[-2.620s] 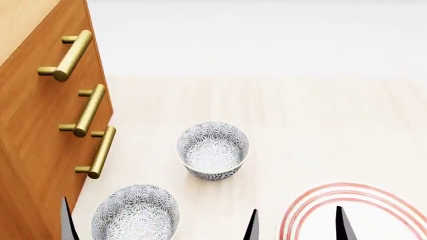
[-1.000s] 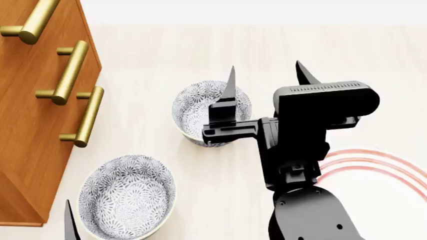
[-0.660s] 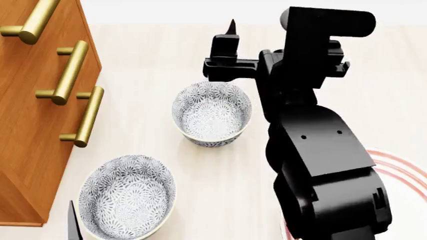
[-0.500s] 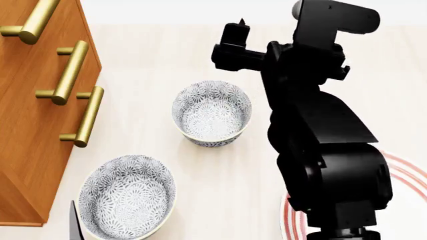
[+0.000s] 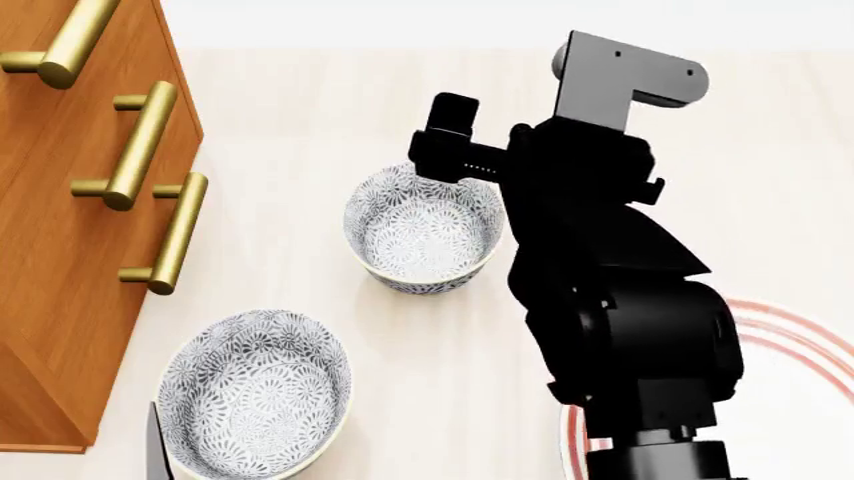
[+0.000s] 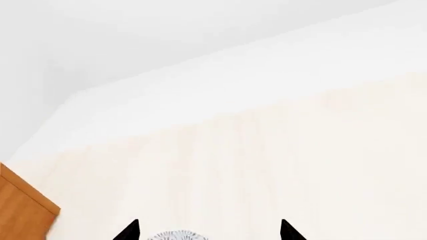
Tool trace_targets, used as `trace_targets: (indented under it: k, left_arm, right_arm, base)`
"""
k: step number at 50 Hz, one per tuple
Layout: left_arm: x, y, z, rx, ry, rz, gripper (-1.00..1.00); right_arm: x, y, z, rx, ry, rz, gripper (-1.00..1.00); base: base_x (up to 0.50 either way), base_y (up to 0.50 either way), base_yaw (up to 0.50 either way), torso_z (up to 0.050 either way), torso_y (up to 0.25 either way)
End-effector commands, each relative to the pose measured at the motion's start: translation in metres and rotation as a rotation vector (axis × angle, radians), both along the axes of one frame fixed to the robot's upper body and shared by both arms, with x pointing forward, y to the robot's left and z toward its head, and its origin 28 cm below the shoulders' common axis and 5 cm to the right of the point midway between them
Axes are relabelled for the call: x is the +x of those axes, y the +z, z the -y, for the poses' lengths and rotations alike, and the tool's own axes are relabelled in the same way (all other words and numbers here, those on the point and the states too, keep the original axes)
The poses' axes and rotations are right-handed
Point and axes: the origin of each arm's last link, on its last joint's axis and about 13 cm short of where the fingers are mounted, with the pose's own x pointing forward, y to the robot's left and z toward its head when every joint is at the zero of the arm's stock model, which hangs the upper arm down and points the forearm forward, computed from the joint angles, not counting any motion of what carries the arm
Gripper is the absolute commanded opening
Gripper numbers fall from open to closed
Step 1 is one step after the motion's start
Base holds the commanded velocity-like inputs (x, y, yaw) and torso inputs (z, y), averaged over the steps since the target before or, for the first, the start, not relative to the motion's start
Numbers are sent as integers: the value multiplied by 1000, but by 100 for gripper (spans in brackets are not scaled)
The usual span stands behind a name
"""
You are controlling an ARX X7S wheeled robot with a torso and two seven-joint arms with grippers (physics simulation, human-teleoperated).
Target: Pick up the bowl and put it in the front on the plate.
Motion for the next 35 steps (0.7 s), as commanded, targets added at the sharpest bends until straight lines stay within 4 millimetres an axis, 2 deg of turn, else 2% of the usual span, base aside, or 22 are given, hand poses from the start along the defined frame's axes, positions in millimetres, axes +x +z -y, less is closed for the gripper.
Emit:
trace_targets:
  k: [1,7,24,35]
  left_arm:
    - [1,2,-1,-12,5,11,100]
    - [1,1,0,-15,1,2,100]
    - [2,-2,0,-24,-4,-23,100]
    - [2,-3,0,-22,-9,-28,100]
  right_arm:
    - [0,-12,-7,-7,22,-19,100]
    - [-2,-21,-7,2,21,-44,100]
    - [-2,-27,-8,105,5,-103,100]
    - [-5,-41,-10,97,8,-129,100]
  base:
    - [0,0,0,0,0]
    - [0,0,0,0,0]
    - [0,0,0,0,0]
    - [0,0,0,0,0]
